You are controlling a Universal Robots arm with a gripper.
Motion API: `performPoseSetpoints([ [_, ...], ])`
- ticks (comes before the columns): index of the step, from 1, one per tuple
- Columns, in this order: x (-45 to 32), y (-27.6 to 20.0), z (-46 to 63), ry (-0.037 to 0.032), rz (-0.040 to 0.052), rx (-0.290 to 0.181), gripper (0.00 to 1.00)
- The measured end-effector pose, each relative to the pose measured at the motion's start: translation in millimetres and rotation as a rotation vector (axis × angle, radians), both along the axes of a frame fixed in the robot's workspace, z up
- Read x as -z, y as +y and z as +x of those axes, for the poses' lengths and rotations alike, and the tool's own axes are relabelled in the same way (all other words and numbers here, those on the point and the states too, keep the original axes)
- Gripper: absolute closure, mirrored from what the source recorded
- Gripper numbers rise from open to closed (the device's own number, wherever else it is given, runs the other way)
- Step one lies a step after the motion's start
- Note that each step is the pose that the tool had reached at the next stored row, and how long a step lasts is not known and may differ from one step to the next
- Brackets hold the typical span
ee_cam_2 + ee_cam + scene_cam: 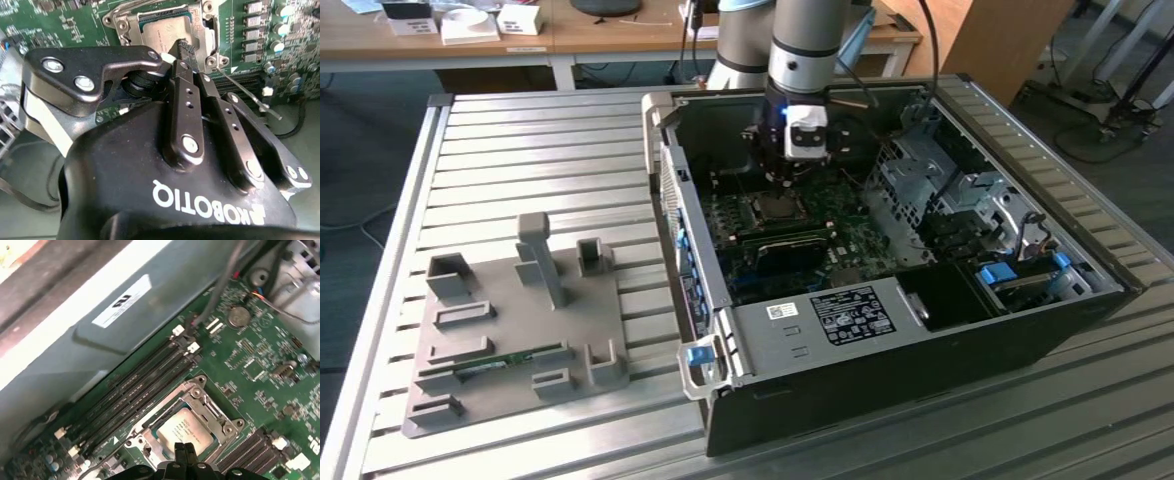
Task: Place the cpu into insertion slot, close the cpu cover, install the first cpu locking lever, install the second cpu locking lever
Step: 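Close the cpu cover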
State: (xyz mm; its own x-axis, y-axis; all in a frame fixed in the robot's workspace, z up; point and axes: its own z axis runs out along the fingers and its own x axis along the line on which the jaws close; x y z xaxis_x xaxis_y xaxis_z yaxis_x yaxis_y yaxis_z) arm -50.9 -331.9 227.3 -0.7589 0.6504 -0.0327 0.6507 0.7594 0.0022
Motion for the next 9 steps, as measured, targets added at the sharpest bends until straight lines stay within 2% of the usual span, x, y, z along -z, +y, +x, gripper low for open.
performPoseSetpoints([
  [9,1.1,0.0,0.0,0.0000,0.0008,-0.154,0.90],
])
